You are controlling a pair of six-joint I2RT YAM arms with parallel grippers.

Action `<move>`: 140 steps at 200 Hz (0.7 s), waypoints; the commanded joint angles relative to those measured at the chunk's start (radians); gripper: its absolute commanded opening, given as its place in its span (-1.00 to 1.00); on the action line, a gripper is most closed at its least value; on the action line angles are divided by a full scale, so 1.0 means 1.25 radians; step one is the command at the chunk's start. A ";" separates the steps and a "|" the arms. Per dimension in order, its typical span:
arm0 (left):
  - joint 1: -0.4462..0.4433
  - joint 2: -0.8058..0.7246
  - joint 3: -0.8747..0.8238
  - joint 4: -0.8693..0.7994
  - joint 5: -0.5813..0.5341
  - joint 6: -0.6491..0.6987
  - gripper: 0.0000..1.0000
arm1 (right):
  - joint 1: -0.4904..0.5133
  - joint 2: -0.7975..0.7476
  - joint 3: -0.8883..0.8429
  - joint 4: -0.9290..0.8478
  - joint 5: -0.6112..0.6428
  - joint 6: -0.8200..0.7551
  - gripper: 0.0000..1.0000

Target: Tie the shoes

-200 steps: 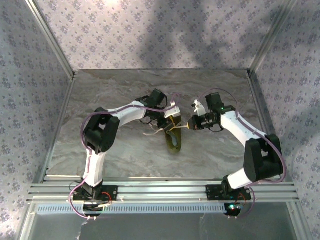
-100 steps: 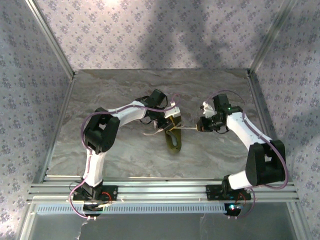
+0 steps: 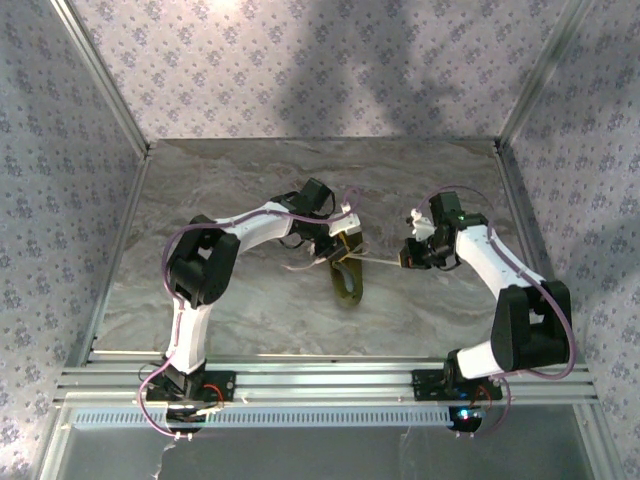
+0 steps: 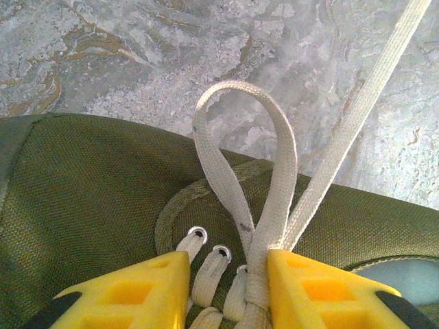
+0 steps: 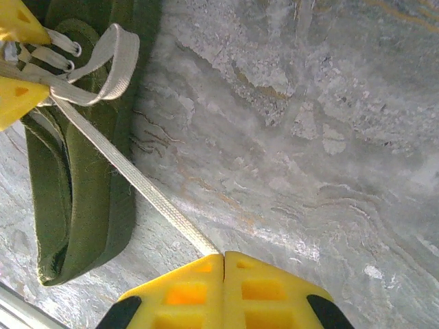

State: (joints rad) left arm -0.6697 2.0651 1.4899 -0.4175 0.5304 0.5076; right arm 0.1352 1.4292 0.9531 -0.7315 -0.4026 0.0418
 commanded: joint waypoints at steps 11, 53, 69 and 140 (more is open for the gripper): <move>0.013 0.009 0.000 -0.046 -0.037 0.017 -0.24 | -0.002 0.028 -0.004 -0.029 0.003 0.003 -0.97; 0.015 -0.091 -0.042 0.024 0.031 -0.011 -0.01 | 0.006 0.027 0.053 -0.047 -0.020 0.001 -0.33; 0.026 -0.135 -0.060 0.048 0.051 -0.023 0.02 | 0.007 0.030 0.085 -0.059 -0.015 0.003 -0.20; 0.137 -0.218 -0.191 0.132 0.031 -0.130 0.05 | 0.105 0.211 0.228 0.024 -0.047 0.053 -0.13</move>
State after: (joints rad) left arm -0.5430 1.7866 1.2984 -0.2836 0.5747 0.4168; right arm 0.2253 1.6058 1.1694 -0.7319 -0.4332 0.0658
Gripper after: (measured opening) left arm 0.530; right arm 0.433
